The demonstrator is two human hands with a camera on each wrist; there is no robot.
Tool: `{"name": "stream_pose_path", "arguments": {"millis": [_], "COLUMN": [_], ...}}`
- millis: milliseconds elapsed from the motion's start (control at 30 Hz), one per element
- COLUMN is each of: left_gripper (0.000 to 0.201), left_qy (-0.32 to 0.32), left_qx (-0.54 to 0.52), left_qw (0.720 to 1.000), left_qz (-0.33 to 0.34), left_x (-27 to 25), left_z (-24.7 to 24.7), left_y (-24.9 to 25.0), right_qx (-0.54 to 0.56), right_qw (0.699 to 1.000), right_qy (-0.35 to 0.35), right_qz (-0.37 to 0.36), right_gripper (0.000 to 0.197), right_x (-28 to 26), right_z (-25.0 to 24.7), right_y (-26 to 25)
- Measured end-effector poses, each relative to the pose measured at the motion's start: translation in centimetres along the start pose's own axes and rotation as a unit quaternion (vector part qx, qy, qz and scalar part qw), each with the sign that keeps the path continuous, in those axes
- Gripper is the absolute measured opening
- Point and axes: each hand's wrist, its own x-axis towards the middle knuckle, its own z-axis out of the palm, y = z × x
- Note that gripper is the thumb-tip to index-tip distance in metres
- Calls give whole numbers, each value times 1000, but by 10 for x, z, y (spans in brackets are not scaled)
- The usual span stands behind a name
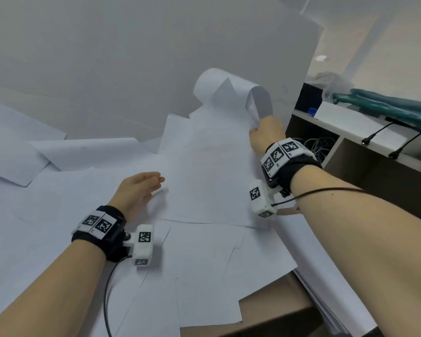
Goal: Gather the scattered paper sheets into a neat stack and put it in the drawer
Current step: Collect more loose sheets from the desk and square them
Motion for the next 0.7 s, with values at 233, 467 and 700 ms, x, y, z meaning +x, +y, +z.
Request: {"name": "stream_pose_path", "arguments": {"millis": [233, 467, 700], "left_gripper": [27, 87, 122], "left_qy": [3, -32, -117], "left_qx": [-21, -107, -288], "left_qw": [999, 992, 943], "left_qz": [-26, -63, -119], "left_x": [1, -6, -24], "left_z": [-2, 8, 24], "left_y": [-5, 0, 15], "right_qx": [110, 355, 469], "right_qw": [991, 925, 868], "right_qy": [81, 132, 76], "right_qz": [-16, 6, 143], "right_gripper": [22, 26, 25], "right_x": [17, 26, 24], "right_z": [-26, -33, -6], "right_y": [-24, -38, -18]}}
